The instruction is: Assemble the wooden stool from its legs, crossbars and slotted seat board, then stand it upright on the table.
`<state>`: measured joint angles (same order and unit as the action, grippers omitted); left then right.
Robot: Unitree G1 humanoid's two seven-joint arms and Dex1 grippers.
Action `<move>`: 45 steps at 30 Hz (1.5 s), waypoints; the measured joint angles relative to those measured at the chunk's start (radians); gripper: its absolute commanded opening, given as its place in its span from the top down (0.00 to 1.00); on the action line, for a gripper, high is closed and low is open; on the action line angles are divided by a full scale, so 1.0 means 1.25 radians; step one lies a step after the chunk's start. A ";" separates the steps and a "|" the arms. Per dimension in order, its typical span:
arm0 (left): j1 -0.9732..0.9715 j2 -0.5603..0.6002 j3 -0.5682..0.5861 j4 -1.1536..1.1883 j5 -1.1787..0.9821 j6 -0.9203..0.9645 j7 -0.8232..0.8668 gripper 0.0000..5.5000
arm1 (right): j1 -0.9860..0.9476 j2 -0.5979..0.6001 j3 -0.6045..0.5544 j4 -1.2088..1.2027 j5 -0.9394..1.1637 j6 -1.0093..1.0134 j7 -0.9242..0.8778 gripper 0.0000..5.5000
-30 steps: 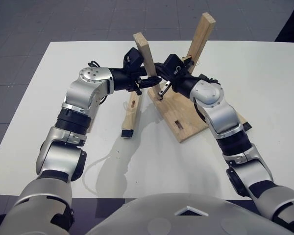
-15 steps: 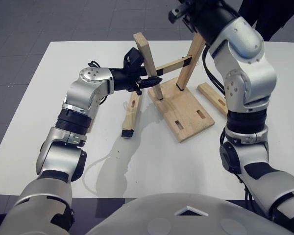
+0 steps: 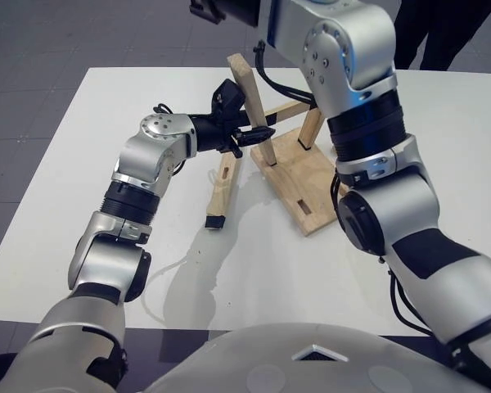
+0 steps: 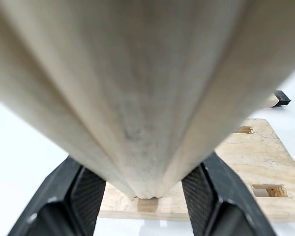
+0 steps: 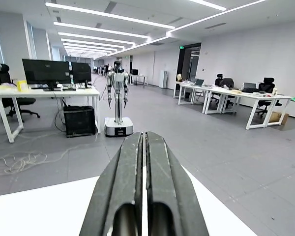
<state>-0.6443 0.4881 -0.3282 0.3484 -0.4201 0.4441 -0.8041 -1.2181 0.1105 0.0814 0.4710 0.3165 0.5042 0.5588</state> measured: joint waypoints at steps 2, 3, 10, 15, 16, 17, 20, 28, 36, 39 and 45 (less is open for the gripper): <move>0.000 0.000 0.000 0.000 0.000 0.000 0.000 0.63 | 0.009 -0.003 0.005 0.004 -0.007 -0.018 0.004 0.98; 0.000 0.000 0.000 0.000 0.000 0.000 0.000 0.63 | 0.010 -0.004 0.006 0.005 -0.009 -0.023 0.005 0.98; 0.000 -0.001 0.000 0.000 0.000 0.000 0.001 0.63 | 0.039 -0.010 0.023 0.010 -0.039 -0.058 0.021 0.98; 0.000 -0.001 0.000 0.000 0.000 0.000 0.001 0.63 | 0.018 -0.010 -0.044 0.003 -0.029 -0.194 -0.014 0.98; 0.000 -0.001 0.000 0.000 0.000 0.000 0.001 0.63 | 0.005 -0.010 -0.056 0.001 -0.028 -0.211 -0.018 0.98; 0.000 -0.001 0.000 0.000 0.000 0.000 0.001 0.63 | -0.012 -0.010 -0.064 0.001 -0.027 -0.228 -0.022 0.98; 0.000 -0.001 0.000 0.000 0.000 0.000 0.001 0.63 | -0.015 -0.010 -0.056 -0.003 -0.028 -0.233 -0.006 0.98; 0.002 -0.012 0.000 0.000 0.001 -0.001 0.017 0.63 | 0.131 -0.011 0.117 0.062 -0.111 -0.198 0.083 0.98; 0.003 -0.013 0.000 0.000 0.001 -0.001 0.019 0.63 | 0.122 -0.011 0.052 0.031 -0.038 -0.106 0.096 0.98; 0.003 -0.013 0.000 0.000 0.001 -0.001 0.019 0.63 | 0.106 -0.010 -0.010 -0.059 0.020 -0.065 0.075 0.98; 0.003 -0.013 0.000 0.000 0.001 -0.001 0.019 0.63 | 0.032 -0.015 -0.087 -0.148 0.078 -0.054 0.015 0.98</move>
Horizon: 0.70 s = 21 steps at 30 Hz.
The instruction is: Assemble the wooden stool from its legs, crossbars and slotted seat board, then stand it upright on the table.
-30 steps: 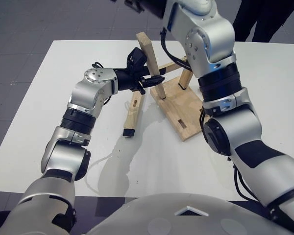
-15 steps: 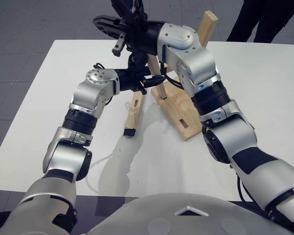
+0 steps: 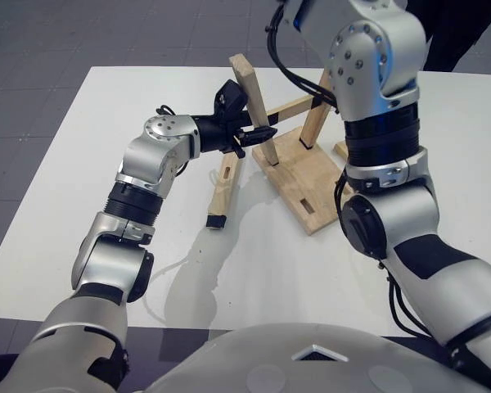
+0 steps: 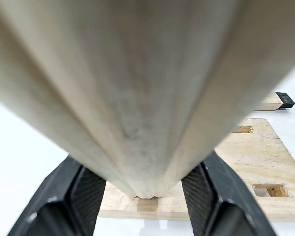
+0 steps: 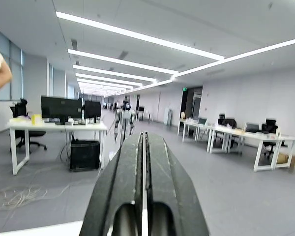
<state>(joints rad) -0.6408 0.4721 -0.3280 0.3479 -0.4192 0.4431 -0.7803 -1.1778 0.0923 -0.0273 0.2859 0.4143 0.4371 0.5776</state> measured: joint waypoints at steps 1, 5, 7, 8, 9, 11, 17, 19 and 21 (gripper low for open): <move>0.000 0.000 0.000 0.000 0.000 0.000 0.000 0.63 | 0.000 -0.009 -0.002 -0.003 0.000 0.002 -0.006 0.98; 0.005 0.000 0.002 0.000 0.000 -0.009 0.000 0.63 | 0.020 -0.063 -0.019 -0.053 0.002 0.030 -0.024 0.98; 0.014 -0.002 0.008 -0.003 0.000 -0.020 0.000 0.56 | 0.041 -0.097 -0.030 -0.090 0.003 0.054 -0.030 0.98; 0.019 -0.002 0.007 -0.004 0.004 -0.029 0.003 0.53 | 0.051 -0.110 -0.032 -0.098 0.003 0.061 -0.031 0.98; 0.068 -0.003 -0.024 0.025 0.064 -0.022 0.023 0.50 | 0.060 -0.120 -0.032 -0.110 0.004 0.074 -0.031 0.98; 0.146 -0.022 -0.033 0.066 0.101 -0.076 0.038 0.45 | 0.095 -0.157 -0.044 -0.120 0.003 0.100 -0.046 0.98; 0.162 -0.044 0.005 0.072 0.128 -0.111 0.015 0.31 | 0.108 -0.164 -0.045 -0.139 0.016 0.120 -0.061 0.98; 0.171 -0.055 0.026 0.064 0.125 -0.104 0.016 0.31 | 0.109 -0.169 -0.045 -0.144 0.017 0.125 -0.061 0.98; 0.198 -0.065 0.074 0.029 0.095 -0.077 0.025 0.31 | 0.115 -0.180 -0.045 -0.151 0.020 0.130 -0.058 0.98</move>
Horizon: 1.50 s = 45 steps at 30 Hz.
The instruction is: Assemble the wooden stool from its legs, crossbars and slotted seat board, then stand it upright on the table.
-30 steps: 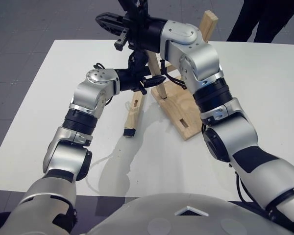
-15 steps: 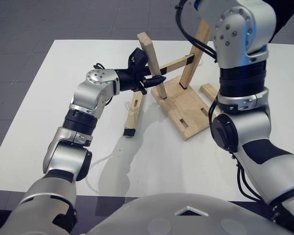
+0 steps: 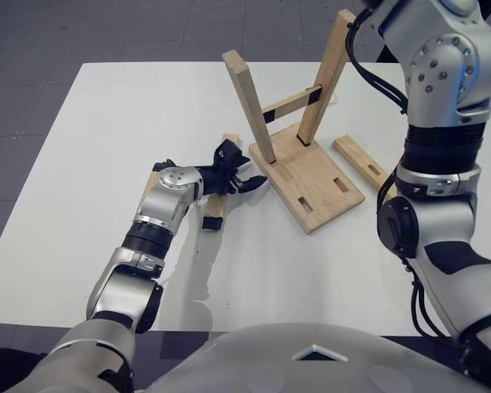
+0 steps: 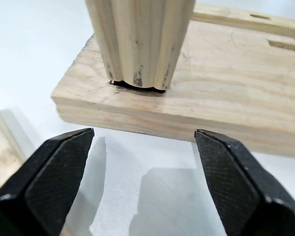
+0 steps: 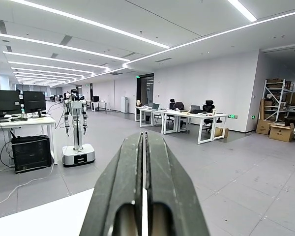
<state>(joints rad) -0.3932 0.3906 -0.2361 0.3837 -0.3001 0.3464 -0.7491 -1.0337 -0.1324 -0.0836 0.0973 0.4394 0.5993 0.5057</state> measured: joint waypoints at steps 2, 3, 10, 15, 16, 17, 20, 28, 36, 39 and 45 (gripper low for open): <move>0.048 0.012 0.050 -0.086 -0.024 0.021 0.010 0.31 | 0.035 -0.030 -0.003 -0.025 0.007 0.020 0.008 0.98; 0.070 0.034 0.075 -0.146 -0.025 0.024 0.013 0.31 | 0.064 -0.054 -0.011 -0.037 0.009 0.034 0.009 0.98; 0.169 0.083 0.200 -0.531 -0.079 0.128 0.093 0.31 | 0.272 -0.185 -0.106 -0.125 0.011 0.080 -0.029 0.98; 0.345 0.115 0.194 -0.700 -0.037 0.282 0.196 0.31 | 0.378 -0.295 -0.201 -0.132 -0.004 0.081 -0.049 0.98; 0.361 0.115 0.174 -0.712 -0.022 0.310 0.222 0.31 | 0.428 -0.335 -0.175 -0.132 -0.023 0.082 -0.020 0.98; 0.369 0.105 0.151 -0.719 -0.011 0.330 0.244 0.31 | 0.489 -0.367 -0.131 -0.129 -0.044 0.078 0.025 0.98; 0.358 0.019 0.062 -0.701 0.018 0.346 0.304 0.31 | 0.651 -0.426 0.044 -0.115 -0.119 0.008 0.168 0.98; 0.269 -0.076 -0.065 -0.598 0.128 0.344 0.383 0.44 | 0.623 -0.409 0.139 0.031 -0.201 -0.170 0.233 0.98; 0.269 -0.096 -0.074 -0.564 0.160 0.345 0.397 0.44 | 0.627 -0.396 0.191 0.094 -0.249 -0.229 0.283 0.98; 0.264 -0.117 -0.074 -0.528 0.170 0.336 0.399 0.44 | 0.629 -0.392 0.210 0.096 -0.256 -0.238 0.299 0.98; 0.239 -0.126 -0.052 -0.462 0.190 0.312 0.400 0.44 | 0.633 -0.385 0.212 0.096 -0.256 -0.239 0.308 0.98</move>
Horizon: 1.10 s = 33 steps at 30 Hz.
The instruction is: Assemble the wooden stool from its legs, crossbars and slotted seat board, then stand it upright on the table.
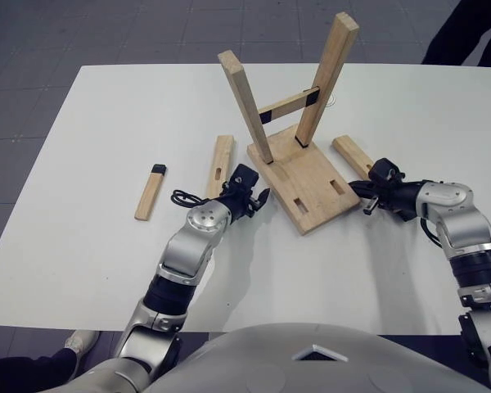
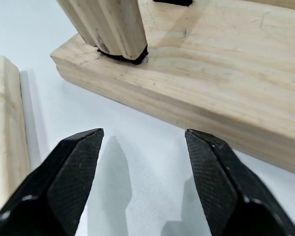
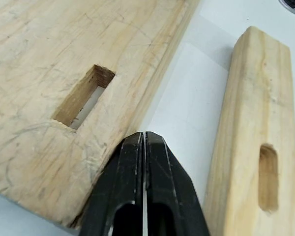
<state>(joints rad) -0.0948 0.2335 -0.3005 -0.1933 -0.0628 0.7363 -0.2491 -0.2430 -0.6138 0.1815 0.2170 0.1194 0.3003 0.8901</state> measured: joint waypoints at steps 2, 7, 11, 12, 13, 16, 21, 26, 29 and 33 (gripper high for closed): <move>-0.021 0.001 0.016 0.029 0.002 -0.003 0.000 0.44 | 0.000 0.014 0.000 -0.003 0.001 0.006 -0.002 0.98; -0.113 -0.005 0.035 0.132 0.023 -0.027 -0.002 0.44 | -0.013 0.059 0.006 -0.001 0.001 0.025 -0.020 0.98; -0.192 -0.028 0.048 0.263 0.038 -0.078 0.000 0.44 | -0.071 0.116 0.014 0.062 -0.015 0.025 -0.053 0.98; -0.209 -0.029 0.049 0.299 0.042 -0.095 -0.001 0.44 | -0.085 0.131 0.015 0.073 -0.016 0.026 -0.061 0.98; -0.218 -0.029 0.049 0.325 0.052 -0.109 -0.002 0.44 | -0.092 0.140 0.016 0.081 -0.016 0.026 -0.063 0.98; -0.222 -0.022 0.065 0.341 0.054 -0.126 -0.007 0.44 | -0.109 0.156 0.017 0.101 -0.018 0.025 -0.066 0.98; -0.172 0.013 0.108 0.267 0.053 -0.126 -0.024 0.44 | -0.133 0.165 -0.003 0.101 -0.016 0.029 -0.080 0.98; -0.079 0.081 0.194 0.051 0.052 -0.124 -0.024 0.44 | -0.115 0.136 -0.092 -0.098 0.033 0.146 -0.123 0.98; -0.011 0.107 0.254 -0.151 0.031 -0.092 -0.032 0.44 | -0.072 0.128 -0.176 -0.284 0.084 0.267 -0.184 0.98; 0.103 0.075 0.250 -0.329 0.029 -0.017 0.007 0.44 | -0.011 0.129 -0.215 -0.376 0.088 0.319 -0.264 0.98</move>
<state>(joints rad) 0.0340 0.3277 0.0122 -0.6044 -0.0271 0.7150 -0.2408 -0.2566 -0.4525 -0.0878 -0.2527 0.2289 0.6985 0.5599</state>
